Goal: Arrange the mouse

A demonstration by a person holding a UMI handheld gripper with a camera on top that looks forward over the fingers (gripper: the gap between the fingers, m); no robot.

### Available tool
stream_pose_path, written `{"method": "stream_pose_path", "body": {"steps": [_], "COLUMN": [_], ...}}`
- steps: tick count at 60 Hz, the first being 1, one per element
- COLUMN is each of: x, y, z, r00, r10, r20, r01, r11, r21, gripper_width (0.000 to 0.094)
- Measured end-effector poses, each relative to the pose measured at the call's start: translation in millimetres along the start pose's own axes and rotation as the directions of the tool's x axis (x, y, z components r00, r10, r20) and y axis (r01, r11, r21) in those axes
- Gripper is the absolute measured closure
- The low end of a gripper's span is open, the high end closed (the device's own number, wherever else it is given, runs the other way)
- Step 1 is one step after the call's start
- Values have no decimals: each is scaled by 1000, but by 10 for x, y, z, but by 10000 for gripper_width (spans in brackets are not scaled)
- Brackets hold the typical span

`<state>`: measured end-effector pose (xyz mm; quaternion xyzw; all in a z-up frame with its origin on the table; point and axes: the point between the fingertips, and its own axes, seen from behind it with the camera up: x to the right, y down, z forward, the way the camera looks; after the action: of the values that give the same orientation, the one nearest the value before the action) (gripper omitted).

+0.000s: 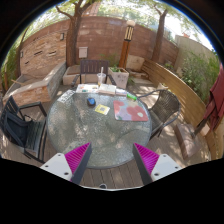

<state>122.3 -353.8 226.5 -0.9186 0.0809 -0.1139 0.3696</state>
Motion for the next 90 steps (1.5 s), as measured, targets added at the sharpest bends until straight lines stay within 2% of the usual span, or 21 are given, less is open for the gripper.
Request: {"method": "stream_pose_path", "body": {"steps": [12, 25, 33, 39, 46, 50, 52, 54, 60, 66, 72, 78, 90], "x": [-589, -1129, -1388, -1562, -1696, -1729, -1752, -1775, -1781, -1801, -1783, -1757, -1174], "y": [-136, -905, -1415, -1619, -1723, -1704, -1771, -1799, -1814, -1799, -1858, -2188, -3200], "z": [1023, 2645, 3535, 4088, 4569, 4763, 4788, 4805, 4831, 4800, 4626, 4086, 2259], "r00": [994, 976, 965, 959, 951, 948, 946, 943, 938, 934, 931, 925, 905], "r10": [-42, -64, -82, -91, -104, -116, -121, -136, -183, -176, -167, -166, -126], "r20": [100, 210, 249, 270, 292, 296, 301, 305, 293, 311, 324, 343, 405], "r01": [41, 51, 55, 63, 77, 90, 87, 98, 142, 139, 125, 87, -90], "r11": [999, 996, 992, 992, 992, 991, 989, 986, 978, 981, 981, 968, 876], "r21": [10, 67, 112, 111, 104, 97, 123, 138, 154, 137, 147, 233, 474], "gripper_width": [90, 89, 110, 112, 175, 278, 306, 444, 506, 572, 588, 588, 588]}}
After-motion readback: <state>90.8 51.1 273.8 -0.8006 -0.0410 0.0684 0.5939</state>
